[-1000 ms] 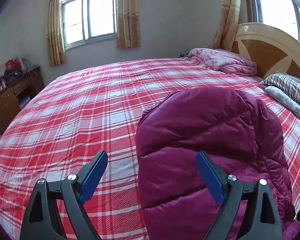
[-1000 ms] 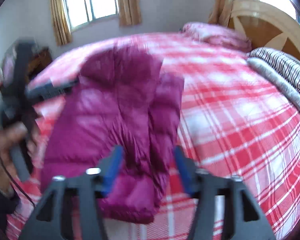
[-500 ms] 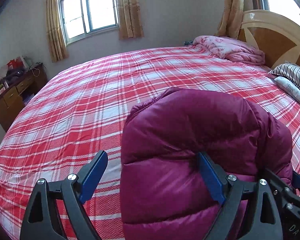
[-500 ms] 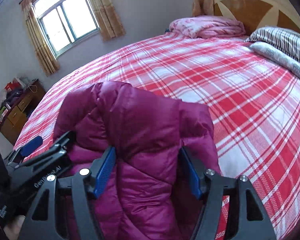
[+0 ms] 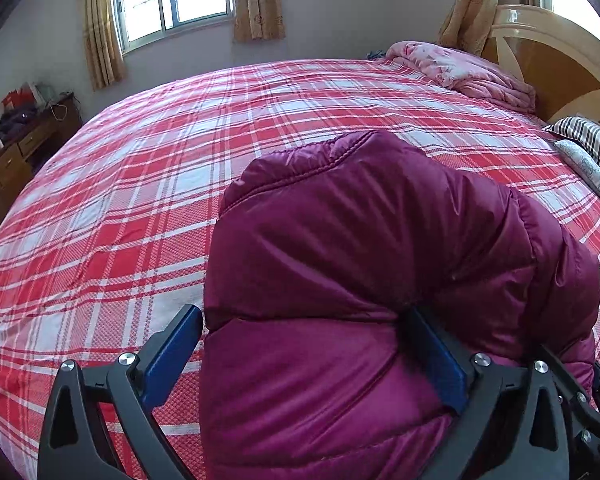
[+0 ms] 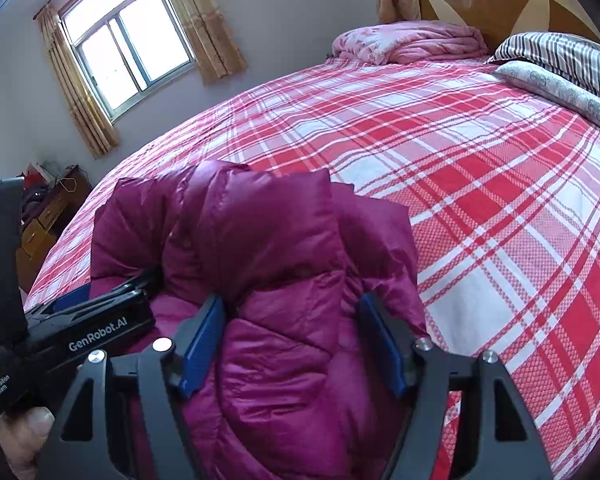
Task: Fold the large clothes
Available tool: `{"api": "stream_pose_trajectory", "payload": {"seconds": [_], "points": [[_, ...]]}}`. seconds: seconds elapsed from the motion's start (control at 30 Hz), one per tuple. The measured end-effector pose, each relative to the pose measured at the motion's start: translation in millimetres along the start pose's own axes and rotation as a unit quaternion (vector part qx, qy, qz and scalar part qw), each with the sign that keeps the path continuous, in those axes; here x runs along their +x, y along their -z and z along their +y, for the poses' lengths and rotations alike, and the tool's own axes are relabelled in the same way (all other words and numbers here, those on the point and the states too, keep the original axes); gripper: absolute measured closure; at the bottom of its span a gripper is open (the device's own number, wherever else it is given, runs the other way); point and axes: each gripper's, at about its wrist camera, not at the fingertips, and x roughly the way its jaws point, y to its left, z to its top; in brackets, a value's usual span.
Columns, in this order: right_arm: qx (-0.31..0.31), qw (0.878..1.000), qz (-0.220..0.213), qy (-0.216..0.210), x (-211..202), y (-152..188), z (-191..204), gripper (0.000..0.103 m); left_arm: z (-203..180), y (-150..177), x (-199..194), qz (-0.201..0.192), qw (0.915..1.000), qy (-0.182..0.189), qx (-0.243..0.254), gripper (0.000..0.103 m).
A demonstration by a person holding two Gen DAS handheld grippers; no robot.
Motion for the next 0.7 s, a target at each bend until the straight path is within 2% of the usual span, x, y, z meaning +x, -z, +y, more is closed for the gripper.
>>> {"api": "stream_pose_trajectory", "payload": {"seconds": [0.7], "points": [[0.000,1.000,0.020,0.019,12,1,-1,0.028,-3,1,12,0.021,0.9997,0.009,0.000,0.001]]}}
